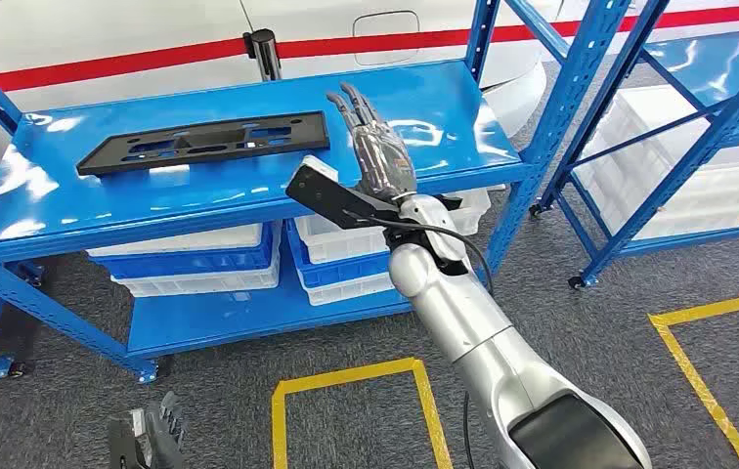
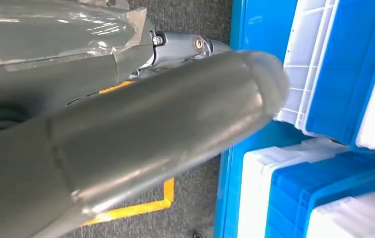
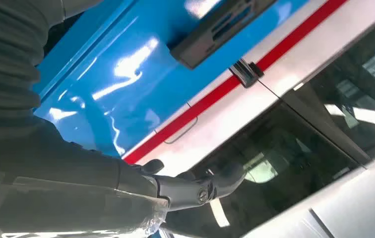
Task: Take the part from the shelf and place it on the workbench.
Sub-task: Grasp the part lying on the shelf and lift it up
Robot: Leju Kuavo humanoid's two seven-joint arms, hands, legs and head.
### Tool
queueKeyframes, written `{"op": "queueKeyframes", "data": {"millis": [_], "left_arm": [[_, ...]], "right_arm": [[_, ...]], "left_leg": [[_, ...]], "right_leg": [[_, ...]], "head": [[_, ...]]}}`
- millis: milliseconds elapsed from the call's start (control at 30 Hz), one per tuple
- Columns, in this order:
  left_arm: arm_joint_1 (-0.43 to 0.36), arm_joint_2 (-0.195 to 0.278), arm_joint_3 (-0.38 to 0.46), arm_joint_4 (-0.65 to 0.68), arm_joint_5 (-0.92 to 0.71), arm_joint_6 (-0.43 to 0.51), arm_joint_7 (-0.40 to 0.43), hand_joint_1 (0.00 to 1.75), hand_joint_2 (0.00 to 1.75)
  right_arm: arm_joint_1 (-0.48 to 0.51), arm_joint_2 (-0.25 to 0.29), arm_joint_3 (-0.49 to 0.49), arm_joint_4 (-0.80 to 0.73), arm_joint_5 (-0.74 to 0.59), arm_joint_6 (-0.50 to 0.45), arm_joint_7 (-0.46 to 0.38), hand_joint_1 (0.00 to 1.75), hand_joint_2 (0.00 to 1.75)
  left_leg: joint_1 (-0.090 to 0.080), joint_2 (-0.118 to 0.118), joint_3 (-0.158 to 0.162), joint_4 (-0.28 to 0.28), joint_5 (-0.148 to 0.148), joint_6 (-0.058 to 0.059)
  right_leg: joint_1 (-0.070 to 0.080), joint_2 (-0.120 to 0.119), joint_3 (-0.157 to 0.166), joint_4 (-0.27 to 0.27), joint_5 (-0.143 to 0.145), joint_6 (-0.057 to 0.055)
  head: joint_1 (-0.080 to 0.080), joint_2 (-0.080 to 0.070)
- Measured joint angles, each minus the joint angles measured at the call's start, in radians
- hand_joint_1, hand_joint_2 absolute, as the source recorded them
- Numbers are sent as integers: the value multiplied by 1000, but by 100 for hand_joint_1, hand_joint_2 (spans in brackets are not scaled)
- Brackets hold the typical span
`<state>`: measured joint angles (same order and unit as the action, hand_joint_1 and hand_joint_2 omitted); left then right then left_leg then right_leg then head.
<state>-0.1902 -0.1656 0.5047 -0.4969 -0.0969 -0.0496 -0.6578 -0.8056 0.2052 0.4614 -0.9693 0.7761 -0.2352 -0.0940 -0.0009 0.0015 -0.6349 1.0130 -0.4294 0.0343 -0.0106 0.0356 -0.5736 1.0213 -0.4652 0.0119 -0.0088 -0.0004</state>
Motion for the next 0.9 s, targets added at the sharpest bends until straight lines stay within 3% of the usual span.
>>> {"op": "queueKeyframes", "data": {"millis": [67, 133, 233, 267, 300, 333, 400, 467, 533, 633, 667, 767, 800, 833, 900], "left_arm": [[-1, 0, -3, 2, 0, 0, -1, 0, 0], [-2, 0, -8, 4, 1, 0, -1, 0, 0], [-3, 2, -13, 8, 1, 0, -2, 0, 0], [-3, 2, -15, 10, 1, 0, -2, 0, 0], [-2, 2, -18, 11, 1, 0, -1, 0, 0], [-2, 2, -21, 13, 1, 0, -1, 0, 0], [-2, 2, -24, 15, 1, 0, -1, 0, 0], [-3, 2, -25, 17, 1, 0, -1, 0, 0], [-3, 2, -25, 18, 2, 0, -2, 0, 0], [-6, 4, -28, 19, 5, 0, -3, 0, 0], [-7, 4, -30, 19, 8, 0, -3, 0, 0], [-7, 5, -35, 23, 19, 2, -4, 0, 0], [-7, 5, -37, 25, 25, 4, -4, 0, 0], [-8, 6, -38, 27, 32, 6, -5, 0, 0], [-9, 8, -40, 29, 47, 9, -7, 0, 0]], "right_arm": [[0, -3, -3, 1, 0, 0, 0, 0, 175], [-2, -7, -6, 2, 0, 0, -1, 0, 175], [2, -16, -8, 5, 0, 0, -1, 0, 175], [5, -19, -9, 7, 0, 0, -1, 0, 175], [8, -22, -9, 8, -1, 0, -1, 0, 175], [10, -24, -9, 9, -1, 0, -1, 0, 175], [10, -26, -9, 11, -1, 0, -1, 0, 175], [9, -26, -9, 12, -1, 0, -1, 0, 175], [9, -27, -10, 12, -1, -1, -1, 0, 175], [5, -25, -10, 11, -2, -4, -1, 0, 175], [4, -24, -10, 11, -2, -5, -1, 0, 175], [6, -24, -11, 13, -3, -9, -4, 0, 175], [8, -23, -11, 15, -3, -11, -6, 0, 175], [8, -22, -11, 17, -4, -12, -9, 0, 175], [5, -17, -11, 21, -4, -12, -13, 0, 175]], "left_leg": [[1, 0, 12, -7, 0, 6], [3, 0, 30, -15, 1, 16], [3, 1, 40, -16, -3, 26], [3, 0, 42, -16, -6, 26], [3, -1, 46, -16, -10, 25], [4, -2, 51, -15, -14, 23], [4, -3, 62, -13, -26, 13], [1, -3, 67, -12, -38, 0], [2, -2, 69, -4, -46, -11], [10, -2, 57, 41, -70, -27], [13, -2, 32, 87, -87, -33], [16, -3, -83, 253, -135, -45], [17, -3, -105, 267, -128, -46], [19, -3, -109, 245, -101, -46], [20, -2, -73, 125, -14, -41]], "right_leg": [[2, -4, -2, 9, -2, 4], [3, -12, -25, 58, -23, 5], [-2, -18, -127, 226, -79, 2], [-4, -19, -157, 263, -84, 7], [-6, -20, -171, 266, -74, 17], [-9, -22, -167, 231, -49, 29], [-16, -30, -125, 99, 21, 46], [-15, -37, -92, 11, 48, 34], [-13, -36, -80, -2, 45, 9], [-20, -32, -58, -3, 46, -9], [-20, -31, -51, -4, 43, -14], [-18, -27, -36, -4, 29, -25], [-17, -25, -31, -4, 24, -25], [-18, -22, -24, -4, 19, -24], [-18, -20, -8, -4, 6, -19]], "head": [[0, 0], [2, 0], [5, 0], [6, 0], [8, 0], [9, 0], [10, 0], [9, 0], [8, 0], [4, 0], [3, 0], [1, 0], [0, 0], [0, 0], [0, 0]]}}
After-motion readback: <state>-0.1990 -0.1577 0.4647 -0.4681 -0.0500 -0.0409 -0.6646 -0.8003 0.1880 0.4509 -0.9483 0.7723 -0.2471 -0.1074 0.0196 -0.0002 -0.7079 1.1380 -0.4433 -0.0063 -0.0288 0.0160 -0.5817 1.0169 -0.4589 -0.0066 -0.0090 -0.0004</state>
